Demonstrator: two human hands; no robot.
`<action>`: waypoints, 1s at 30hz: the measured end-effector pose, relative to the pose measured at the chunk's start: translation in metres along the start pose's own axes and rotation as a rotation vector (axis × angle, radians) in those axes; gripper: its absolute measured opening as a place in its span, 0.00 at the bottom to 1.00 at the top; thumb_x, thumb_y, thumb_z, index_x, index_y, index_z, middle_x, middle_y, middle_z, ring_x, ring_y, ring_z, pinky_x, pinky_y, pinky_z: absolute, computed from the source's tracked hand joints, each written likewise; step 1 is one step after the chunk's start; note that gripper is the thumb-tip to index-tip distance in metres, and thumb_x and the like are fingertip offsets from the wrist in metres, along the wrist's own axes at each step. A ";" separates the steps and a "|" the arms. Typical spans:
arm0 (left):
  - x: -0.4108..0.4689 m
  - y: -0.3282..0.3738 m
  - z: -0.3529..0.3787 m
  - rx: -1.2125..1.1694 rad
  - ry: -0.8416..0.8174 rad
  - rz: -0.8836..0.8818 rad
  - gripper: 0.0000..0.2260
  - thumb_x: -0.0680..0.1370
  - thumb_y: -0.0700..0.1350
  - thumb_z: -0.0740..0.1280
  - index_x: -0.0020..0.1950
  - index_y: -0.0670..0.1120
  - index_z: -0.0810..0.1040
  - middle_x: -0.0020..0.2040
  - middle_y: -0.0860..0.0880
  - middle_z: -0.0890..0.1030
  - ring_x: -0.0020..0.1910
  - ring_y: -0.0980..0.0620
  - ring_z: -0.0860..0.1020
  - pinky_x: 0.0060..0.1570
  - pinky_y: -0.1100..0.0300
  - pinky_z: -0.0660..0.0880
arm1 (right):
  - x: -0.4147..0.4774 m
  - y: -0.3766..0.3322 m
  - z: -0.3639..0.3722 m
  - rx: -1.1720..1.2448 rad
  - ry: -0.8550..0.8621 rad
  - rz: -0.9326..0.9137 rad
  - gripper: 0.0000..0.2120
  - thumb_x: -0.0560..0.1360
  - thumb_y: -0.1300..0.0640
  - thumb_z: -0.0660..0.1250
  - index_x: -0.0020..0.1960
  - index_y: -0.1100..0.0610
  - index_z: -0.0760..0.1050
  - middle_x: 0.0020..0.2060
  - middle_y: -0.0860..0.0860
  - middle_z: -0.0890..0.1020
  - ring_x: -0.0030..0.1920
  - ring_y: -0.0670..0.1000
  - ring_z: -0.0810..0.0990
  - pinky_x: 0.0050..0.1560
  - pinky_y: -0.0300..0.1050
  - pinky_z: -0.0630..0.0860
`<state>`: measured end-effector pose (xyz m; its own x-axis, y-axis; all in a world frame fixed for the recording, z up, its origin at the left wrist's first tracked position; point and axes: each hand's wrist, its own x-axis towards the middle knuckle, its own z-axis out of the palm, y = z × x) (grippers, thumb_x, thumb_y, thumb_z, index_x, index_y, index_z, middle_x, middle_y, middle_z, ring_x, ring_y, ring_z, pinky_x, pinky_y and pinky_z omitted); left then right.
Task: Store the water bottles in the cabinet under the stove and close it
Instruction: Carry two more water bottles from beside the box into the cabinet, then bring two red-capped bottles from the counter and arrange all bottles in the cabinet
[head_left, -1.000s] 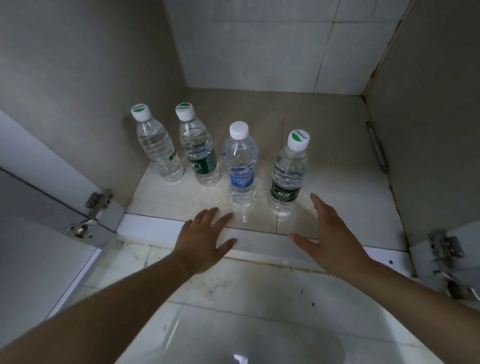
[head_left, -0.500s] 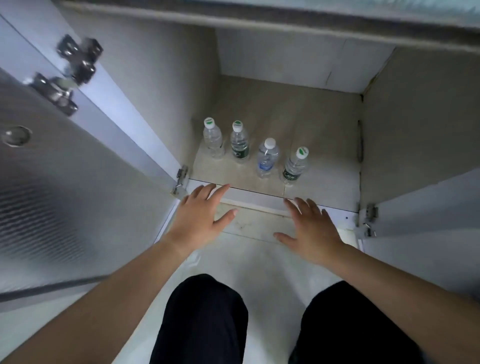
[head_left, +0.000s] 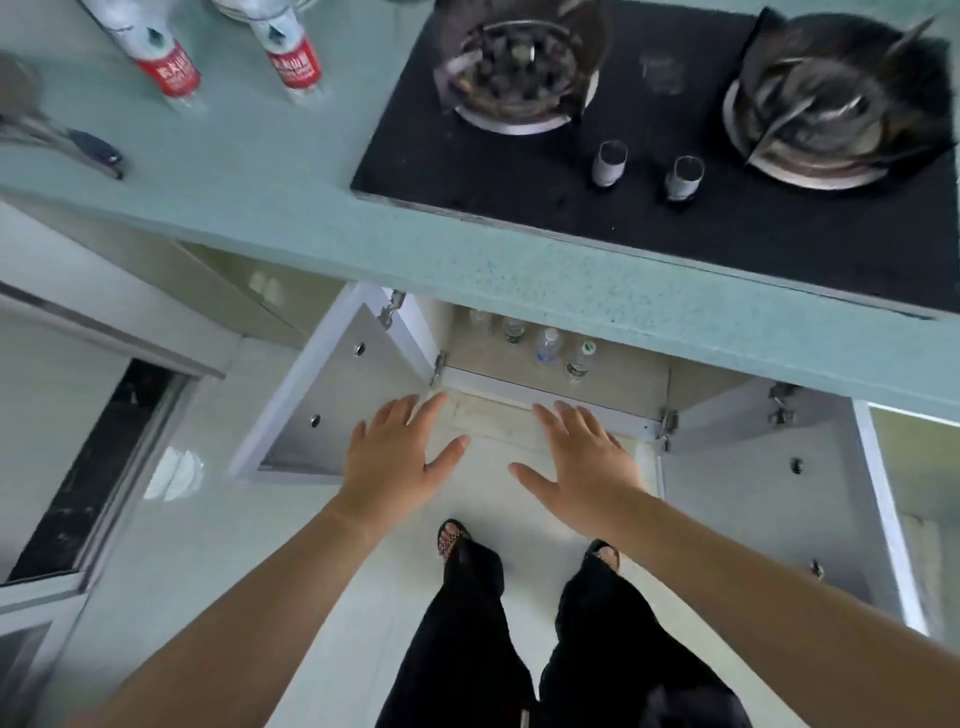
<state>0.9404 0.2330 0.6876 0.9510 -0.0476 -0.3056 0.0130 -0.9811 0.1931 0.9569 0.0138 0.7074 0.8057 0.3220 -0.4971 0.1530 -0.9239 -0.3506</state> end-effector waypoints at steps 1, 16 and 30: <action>-0.009 0.003 -0.012 -0.005 0.026 -0.016 0.34 0.71 0.68 0.43 0.72 0.54 0.60 0.70 0.48 0.68 0.70 0.47 0.64 0.64 0.44 0.65 | -0.007 -0.006 -0.010 -0.005 0.014 -0.027 0.36 0.74 0.34 0.53 0.75 0.50 0.46 0.75 0.50 0.52 0.75 0.53 0.50 0.72 0.54 0.58; -0.144 0.007 -0.036 -0.096 0.246 -0.437 0.34 0.72 0.69 0.43 0.73 0.53 0.60 0.70 0.47 0.69 0.68 0.47 0.67 0.63 0.45 0.68 | -0.042 -0.061 -0.044 -0.113 0.038 -0.422 0.32 0.74 0.36 0.54 0.72 0.51 0.54 0.72 0.52 0.60 0.70 0.55 0.60 0.63 0.53 0.66; -0.152 -0.126 -0.073 -0.087 0.274 -0.383 0.35 0.71 0.68 0.41 0.74 0.53 0.57 0.71 0.49 0.67 0.70 0.49 0.65 0.64 0.48 0.67 | -0.015 -0.198 -0.026 -0.105 0.064 -0.415 0.34 0.75 0.37 0.55 0.74 0.52 0.51 0.74 0.50 0.56 0.73 0.53 0.55 0.68 0.53 0.61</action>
<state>0.8167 0.3778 0.7777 0.9190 0.3769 -0.1156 0.3931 -0.8985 0.1953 0.9299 0.1861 0.8050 0.6971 0.6602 -0.2794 0.5264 -0.7360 -0.4257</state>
